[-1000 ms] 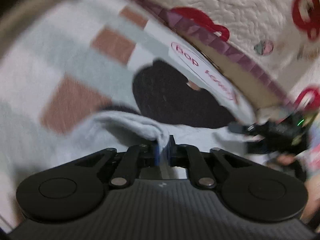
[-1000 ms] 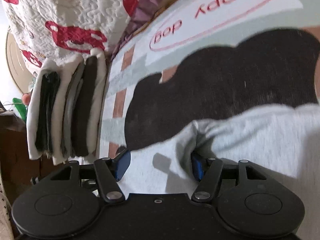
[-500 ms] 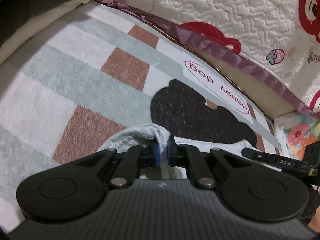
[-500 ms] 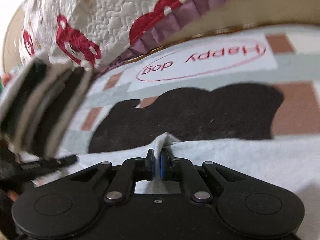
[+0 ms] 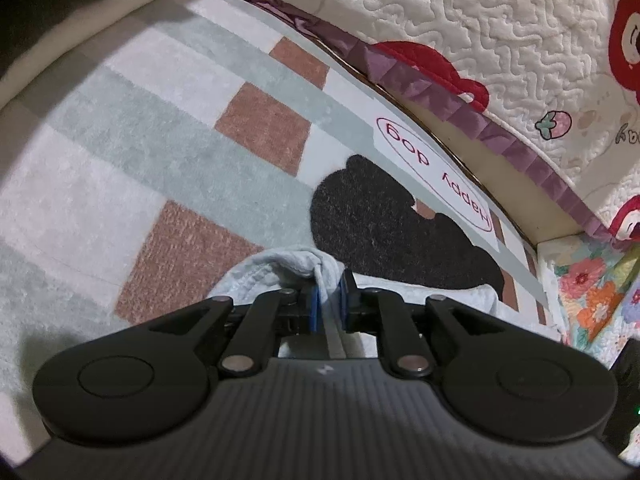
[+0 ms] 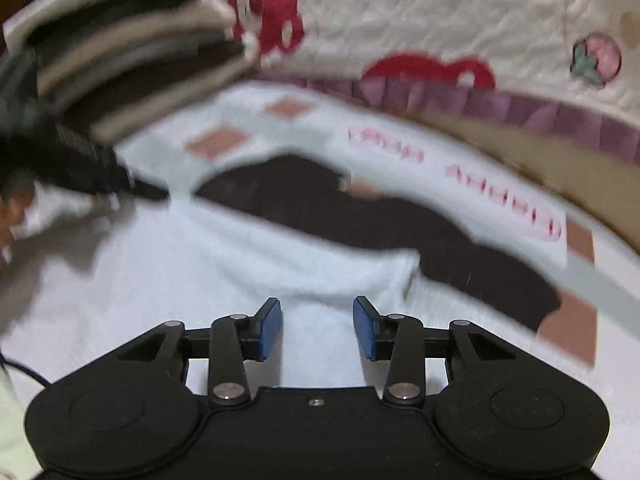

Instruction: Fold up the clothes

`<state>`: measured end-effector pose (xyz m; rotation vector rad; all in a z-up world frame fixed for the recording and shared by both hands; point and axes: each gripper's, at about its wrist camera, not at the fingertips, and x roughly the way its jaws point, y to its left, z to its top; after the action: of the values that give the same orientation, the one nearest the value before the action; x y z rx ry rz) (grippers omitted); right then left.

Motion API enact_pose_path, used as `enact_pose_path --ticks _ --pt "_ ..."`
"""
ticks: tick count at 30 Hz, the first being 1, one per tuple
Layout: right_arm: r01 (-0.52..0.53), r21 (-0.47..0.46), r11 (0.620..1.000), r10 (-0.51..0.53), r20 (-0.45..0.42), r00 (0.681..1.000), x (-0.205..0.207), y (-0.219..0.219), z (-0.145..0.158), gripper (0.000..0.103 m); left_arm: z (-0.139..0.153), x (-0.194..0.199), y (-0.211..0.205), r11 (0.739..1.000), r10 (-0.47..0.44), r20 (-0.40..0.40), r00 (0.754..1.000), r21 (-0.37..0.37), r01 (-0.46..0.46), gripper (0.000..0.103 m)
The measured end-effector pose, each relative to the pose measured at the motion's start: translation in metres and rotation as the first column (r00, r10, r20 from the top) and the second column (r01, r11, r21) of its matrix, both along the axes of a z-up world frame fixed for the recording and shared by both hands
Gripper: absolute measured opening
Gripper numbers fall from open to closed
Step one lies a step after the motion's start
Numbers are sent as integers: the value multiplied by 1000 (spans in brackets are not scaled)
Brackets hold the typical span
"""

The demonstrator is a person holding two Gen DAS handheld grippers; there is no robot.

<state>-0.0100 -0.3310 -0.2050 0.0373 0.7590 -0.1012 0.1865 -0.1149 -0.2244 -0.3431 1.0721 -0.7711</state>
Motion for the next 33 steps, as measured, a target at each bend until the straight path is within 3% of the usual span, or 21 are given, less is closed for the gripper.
enact_pose_path --ticks 5,12,13,14,16,17,19,21,24,28,33 --pt "6 7 1000 -6 -3 1000 -13 5 -10 45 -7 5 7 999 -22 -10 1000 -24 21 14" --pt "14 17 1000 -14 -6 1000 -30 12 -24 48 10 5 16 997 -19 86 996 72 13 24" --pt "16 18 1000 -15 -7 1000 -33 13 -26 48 13 4 19 995 -17 112 994 95 7 28" --pt "17 22 1000 -17 -10 1000 -35 13 -27 48 17 3 20 988 -32 166 986 154 7 40" --pt "22 38 999 -21 -27 999 -39 12 -25 48 16 3 20 960 -83 260 962 281 7 42" --pt "24 47 999 -22 -36 999 -40 12 -24 48 12 6 22 946 -105 257 961 323 17 42" --pt "30 66 997 -26 -56 998 -44 10 -21 49 16 10 30 957 -102 230 968 288 32 42" --pt "45 99 994 -36 -89 995 -51 6 -19 57 26 11 43 980 -58 188 980 198 20 42" --pt "122 138 983 -105 -123 987 -78 -4 -18 62 39 -1 52 990 -54 212 976 139 25 45" --pt "297 239 925 -281 -97 955 -131 -33 -15 62 45 -27 40 980 -152 231 961 161 116 49" --pt "518 309 798 -521 -80 850 -196 -74 -10 63 43 -58 17 972 -210 261 942 159 172 50"
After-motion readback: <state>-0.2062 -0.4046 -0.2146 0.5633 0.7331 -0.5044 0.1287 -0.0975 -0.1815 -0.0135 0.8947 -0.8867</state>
